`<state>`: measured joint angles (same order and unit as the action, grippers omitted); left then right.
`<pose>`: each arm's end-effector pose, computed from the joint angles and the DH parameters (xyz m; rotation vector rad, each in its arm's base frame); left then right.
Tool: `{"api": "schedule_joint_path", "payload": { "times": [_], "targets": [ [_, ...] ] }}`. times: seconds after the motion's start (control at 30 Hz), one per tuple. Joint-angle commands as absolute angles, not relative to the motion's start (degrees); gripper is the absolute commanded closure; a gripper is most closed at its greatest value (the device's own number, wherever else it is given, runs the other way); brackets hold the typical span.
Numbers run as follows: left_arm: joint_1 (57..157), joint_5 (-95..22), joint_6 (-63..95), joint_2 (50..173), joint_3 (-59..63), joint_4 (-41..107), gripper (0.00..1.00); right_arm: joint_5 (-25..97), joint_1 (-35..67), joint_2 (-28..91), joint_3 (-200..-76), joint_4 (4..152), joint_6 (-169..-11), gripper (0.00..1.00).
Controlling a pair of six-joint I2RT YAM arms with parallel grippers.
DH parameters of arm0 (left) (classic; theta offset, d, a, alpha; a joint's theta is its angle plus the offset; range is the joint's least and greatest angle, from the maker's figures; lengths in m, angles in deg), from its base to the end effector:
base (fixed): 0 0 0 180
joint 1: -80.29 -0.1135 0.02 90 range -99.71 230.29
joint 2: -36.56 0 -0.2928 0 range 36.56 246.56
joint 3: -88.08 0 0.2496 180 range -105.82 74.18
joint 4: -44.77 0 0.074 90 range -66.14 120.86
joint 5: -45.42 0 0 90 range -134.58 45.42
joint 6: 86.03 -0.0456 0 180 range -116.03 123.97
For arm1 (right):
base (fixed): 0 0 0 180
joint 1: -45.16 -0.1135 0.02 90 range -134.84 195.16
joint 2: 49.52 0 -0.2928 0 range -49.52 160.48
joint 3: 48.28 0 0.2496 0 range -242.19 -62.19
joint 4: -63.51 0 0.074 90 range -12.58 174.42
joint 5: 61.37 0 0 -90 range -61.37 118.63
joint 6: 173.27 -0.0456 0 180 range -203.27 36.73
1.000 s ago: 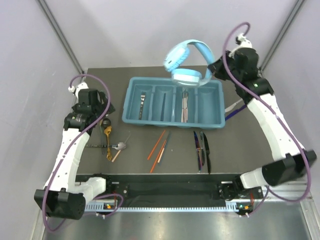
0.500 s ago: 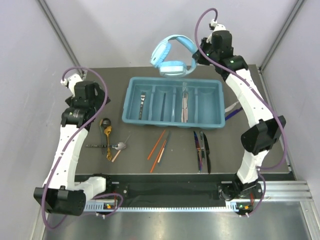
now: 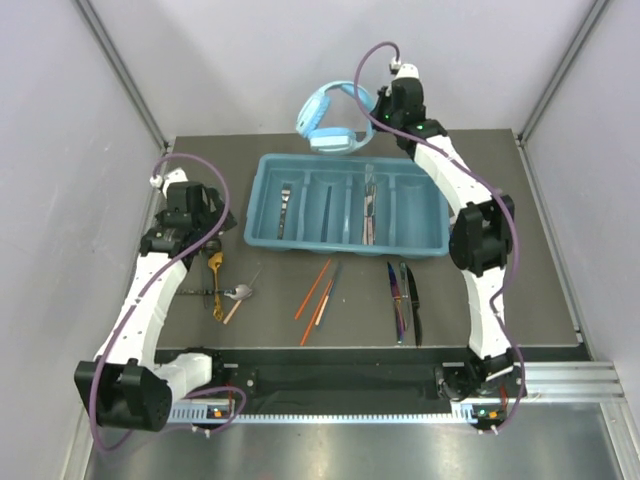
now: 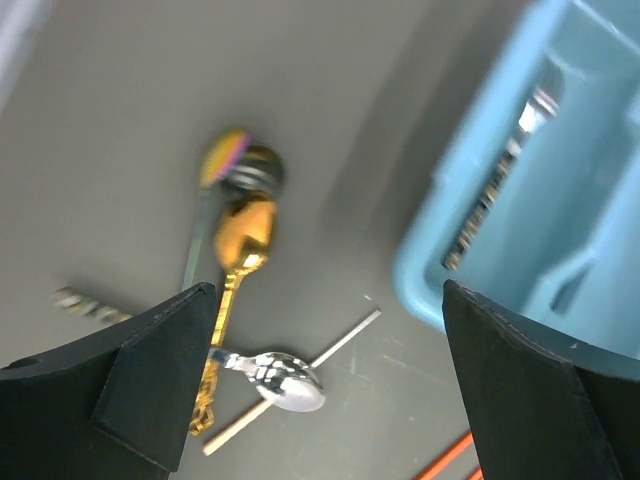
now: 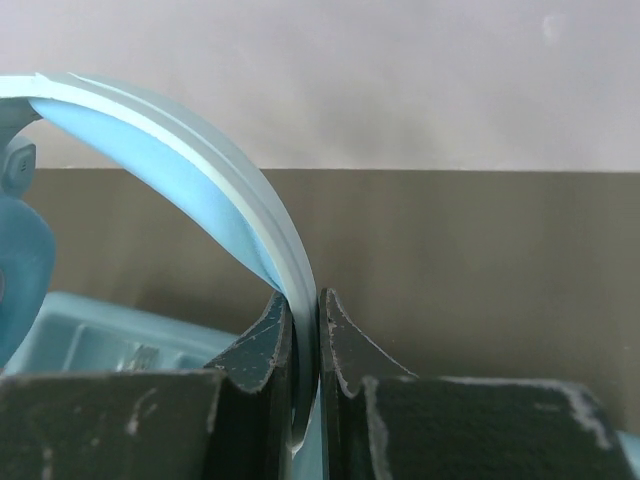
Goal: Sort the eating utensils into containers
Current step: Place the distractor at the center of the board.
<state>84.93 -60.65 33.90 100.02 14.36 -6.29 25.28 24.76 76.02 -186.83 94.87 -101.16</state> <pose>0.2243 -0.0055 0.3429 -0.6330 2.1587 -0.0028 0.5135 0.1881 0.3703 -0.0015 1.9104 0.3994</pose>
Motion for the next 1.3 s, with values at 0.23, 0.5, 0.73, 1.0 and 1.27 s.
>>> {"api": "schedule_joint_path", "payload": {
  "times": [0.23,0.5,0.73,1.0,1.27],
  "targets": [
    [85.47,-42.56,30.42,104.22,14.42,4.93,0.01,17.39,24.24,82.14,-194.8,80.93,-106.03,1.0],
    [90.74,-43.08,29.72,113.46,10.89,4.05,0.01,15.27,26.17,85.92,-196.22,80.06,-105.77,1.0],
    [92.51,-46.16,29.28,114.43,11.77,4.23,0.01,15.1,27.23,89.08,-196.58,80.32,-103.93,1.0],
    [92.86,-46.95,29.19,116.19,11.77,3.18,0.01,14.22,28.37,91.99,-197.19,81.37,-101.64,1.0],
    [93.03,-48.62,29.1,115.75,11.77,3.09,0.01,13.43,28.99,94.71,-199.03,82.16,-103.13,1.0]
  ]
}}
